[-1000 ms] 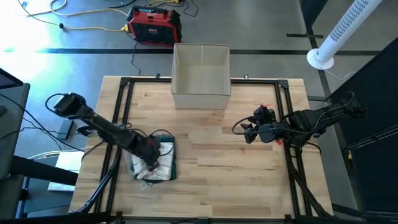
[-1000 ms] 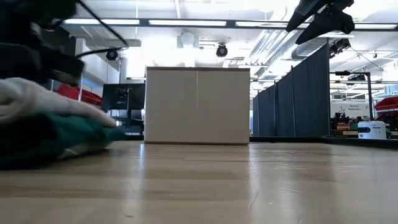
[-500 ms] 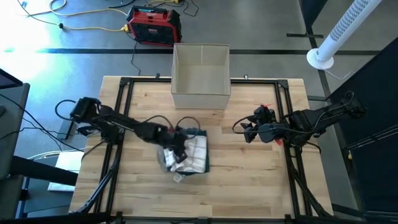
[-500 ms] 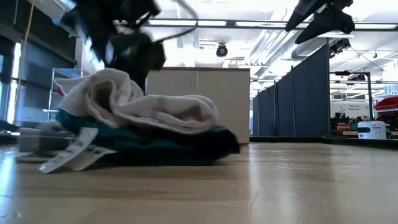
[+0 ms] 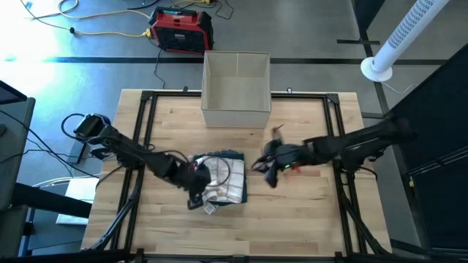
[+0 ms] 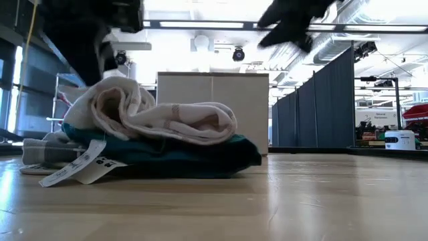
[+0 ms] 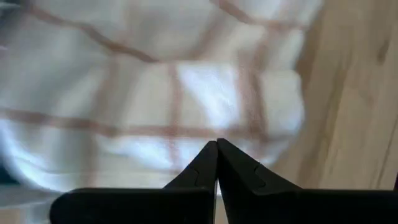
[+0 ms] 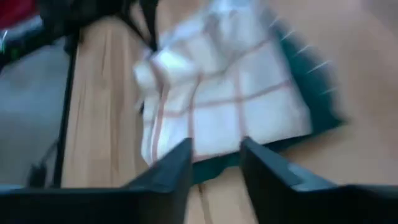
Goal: Fold towel
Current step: Move the stack of towels to the center of the table
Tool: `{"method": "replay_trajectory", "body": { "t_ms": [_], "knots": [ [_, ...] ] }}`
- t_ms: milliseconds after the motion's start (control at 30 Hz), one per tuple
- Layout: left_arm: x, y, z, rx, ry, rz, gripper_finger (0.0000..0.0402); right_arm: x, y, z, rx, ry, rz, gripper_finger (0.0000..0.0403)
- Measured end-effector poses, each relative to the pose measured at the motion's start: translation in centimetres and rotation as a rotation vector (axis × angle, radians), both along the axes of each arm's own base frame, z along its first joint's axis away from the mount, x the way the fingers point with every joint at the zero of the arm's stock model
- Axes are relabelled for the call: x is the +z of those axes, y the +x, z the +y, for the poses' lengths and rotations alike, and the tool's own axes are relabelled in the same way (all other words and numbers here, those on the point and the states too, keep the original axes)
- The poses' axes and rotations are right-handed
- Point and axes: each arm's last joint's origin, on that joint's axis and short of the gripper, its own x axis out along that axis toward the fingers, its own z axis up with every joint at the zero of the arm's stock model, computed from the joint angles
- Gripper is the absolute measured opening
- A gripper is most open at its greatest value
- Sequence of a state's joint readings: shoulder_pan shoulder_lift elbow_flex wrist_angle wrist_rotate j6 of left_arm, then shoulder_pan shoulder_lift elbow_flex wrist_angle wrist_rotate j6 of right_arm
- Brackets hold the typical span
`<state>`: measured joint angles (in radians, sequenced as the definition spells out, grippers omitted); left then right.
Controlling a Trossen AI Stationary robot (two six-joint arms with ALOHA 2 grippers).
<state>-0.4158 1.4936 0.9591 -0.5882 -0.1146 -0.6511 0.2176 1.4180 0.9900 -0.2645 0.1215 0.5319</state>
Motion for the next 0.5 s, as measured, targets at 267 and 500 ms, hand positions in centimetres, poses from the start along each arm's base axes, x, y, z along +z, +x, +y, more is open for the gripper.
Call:
{"method": "replay_trajectory", "body": {
  "t_ms": [267, 500],
  "knots": [
    [-3.9, -1.9, -0.5, 0.142, -0.048, -0.015, 0.0, -9.7, 4.5, -1.0, 0.057, 0.084, 0.062, 0.0011],
    [-4.5, -2.8, -1.2, 0.146, -0.08, 0.03, 0.0, -9.6, 6.6, -1.1, 0.082, 0.129, -0.042, 0.0001]
  ]
}}
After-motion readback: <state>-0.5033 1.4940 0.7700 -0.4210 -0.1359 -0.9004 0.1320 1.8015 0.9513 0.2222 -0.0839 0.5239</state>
